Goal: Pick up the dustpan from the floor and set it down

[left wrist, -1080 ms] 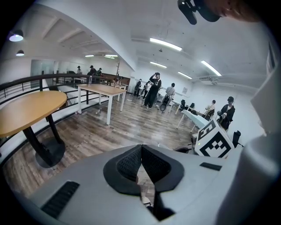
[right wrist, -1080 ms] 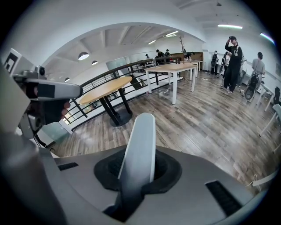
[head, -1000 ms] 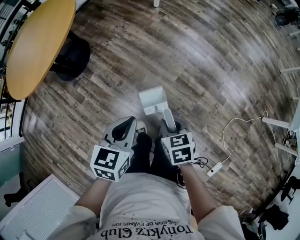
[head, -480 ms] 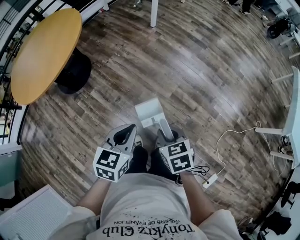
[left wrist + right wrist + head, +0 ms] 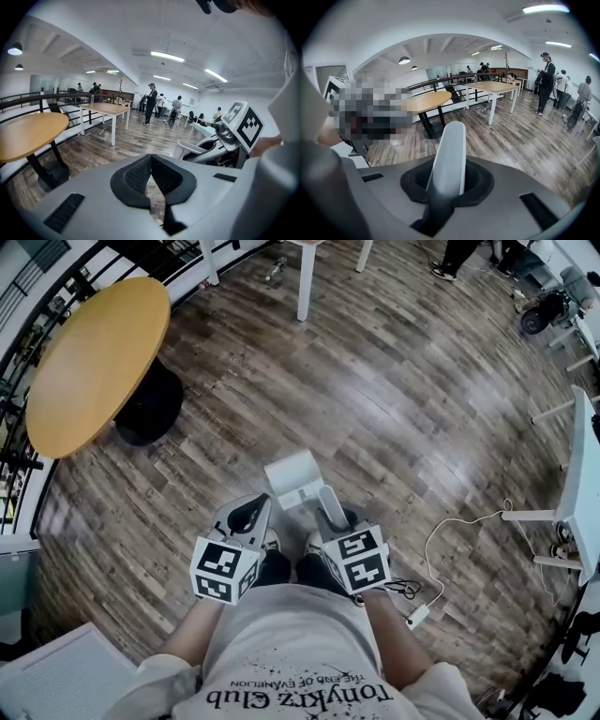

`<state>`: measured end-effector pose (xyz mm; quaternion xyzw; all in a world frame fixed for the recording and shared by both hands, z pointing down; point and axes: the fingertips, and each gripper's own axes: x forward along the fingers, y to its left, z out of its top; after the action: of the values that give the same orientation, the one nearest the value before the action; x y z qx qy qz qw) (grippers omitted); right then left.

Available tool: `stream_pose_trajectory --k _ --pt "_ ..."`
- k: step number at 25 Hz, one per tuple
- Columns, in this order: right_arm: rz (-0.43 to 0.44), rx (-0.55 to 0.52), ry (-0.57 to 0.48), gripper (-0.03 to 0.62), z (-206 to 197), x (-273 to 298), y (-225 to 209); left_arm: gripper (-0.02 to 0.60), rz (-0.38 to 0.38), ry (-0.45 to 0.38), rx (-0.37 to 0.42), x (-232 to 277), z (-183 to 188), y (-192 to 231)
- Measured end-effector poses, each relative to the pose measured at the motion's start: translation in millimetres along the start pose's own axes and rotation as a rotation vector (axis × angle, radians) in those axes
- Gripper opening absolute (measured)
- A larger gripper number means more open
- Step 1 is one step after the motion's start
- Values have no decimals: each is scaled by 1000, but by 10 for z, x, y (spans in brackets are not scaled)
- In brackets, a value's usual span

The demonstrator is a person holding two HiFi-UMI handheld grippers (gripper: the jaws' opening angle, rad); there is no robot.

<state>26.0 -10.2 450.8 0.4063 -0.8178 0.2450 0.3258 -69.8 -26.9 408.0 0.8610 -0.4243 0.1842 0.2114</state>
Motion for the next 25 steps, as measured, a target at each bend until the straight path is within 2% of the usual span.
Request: stream_pose_trajectory --k 6,25 --pt "1 -4 -6 71 50 -115 -25 23 11 -25 0 -53 115 -50" --pt "9 2 3 71 86 -106 -118 23 2 -26 12 23 204 -77"
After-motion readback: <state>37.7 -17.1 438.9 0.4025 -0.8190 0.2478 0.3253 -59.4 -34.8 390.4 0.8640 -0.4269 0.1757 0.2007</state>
